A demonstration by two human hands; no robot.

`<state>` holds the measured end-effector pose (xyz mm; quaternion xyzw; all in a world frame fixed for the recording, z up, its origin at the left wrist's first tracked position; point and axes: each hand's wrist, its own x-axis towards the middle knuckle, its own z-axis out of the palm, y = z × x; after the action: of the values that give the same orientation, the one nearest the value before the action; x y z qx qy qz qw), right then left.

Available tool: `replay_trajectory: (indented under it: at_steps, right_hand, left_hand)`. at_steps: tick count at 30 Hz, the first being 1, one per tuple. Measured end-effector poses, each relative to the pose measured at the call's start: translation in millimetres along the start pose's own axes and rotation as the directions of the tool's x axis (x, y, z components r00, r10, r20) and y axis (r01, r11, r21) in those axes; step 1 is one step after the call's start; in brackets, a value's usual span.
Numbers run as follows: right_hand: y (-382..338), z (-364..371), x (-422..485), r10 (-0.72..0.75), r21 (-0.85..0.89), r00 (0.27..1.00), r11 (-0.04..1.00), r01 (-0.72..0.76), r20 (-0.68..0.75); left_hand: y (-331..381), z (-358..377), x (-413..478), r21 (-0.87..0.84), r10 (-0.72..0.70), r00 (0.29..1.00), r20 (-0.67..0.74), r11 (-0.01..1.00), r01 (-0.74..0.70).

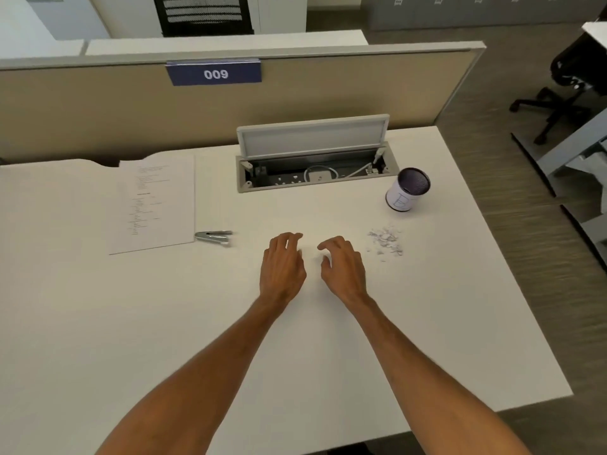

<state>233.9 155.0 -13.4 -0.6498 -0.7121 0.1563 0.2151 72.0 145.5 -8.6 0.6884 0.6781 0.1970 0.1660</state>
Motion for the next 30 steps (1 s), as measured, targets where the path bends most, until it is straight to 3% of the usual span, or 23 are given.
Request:
replay_trajectory:
  at_steps: [5,9,13,16,23,26,30]
  right_hand:
    - [54,-28,-2,0.096,0.012,0.995,0.995,-0.096,0.013]
    - [95,-50,2,0.284,0.034,0.959,0.958,-0.283,-0.013]
    - [131,-67,10,0.436,0.03,0.894,0.897,-0.441,0.104]
    - [149,-73,20,0.457,0.039,0.876,0.883,-0.468,0.156]
    - [163,-79,32,0.452,0.141,0.891,0.88,-0.454,0.043]
    - [173,-82,38,0.492,0.152,0.861,0.849,-0.507,0.126]
    - [180,-82,55,0.433,0.149,0.873,0.87,-0.47,0.226]
  left_hand:
    - [54,32,8,-0.031,0.035,0.994,0.102,0.999,-0.032]
    - [86,50,19,-0.006,0.073,0.979,0.191,0.997,-0.073]
    - [109,67,34,0.023,0.078,0.954,0.288,0.996,-0.089]
    - [121,80,46,0.027,0.072,0.94,0.335,0.996,-0.086]
    - [131,102,69,0.01,0.053,0.938,0.342,0.998,-0.06]
    - [134,105,78,0.001,0.016,0.93,0.368,1.0,-0.018]
    - [139,107,95,-0.008,0.009,0.911,0.412,1.0,-0.007]
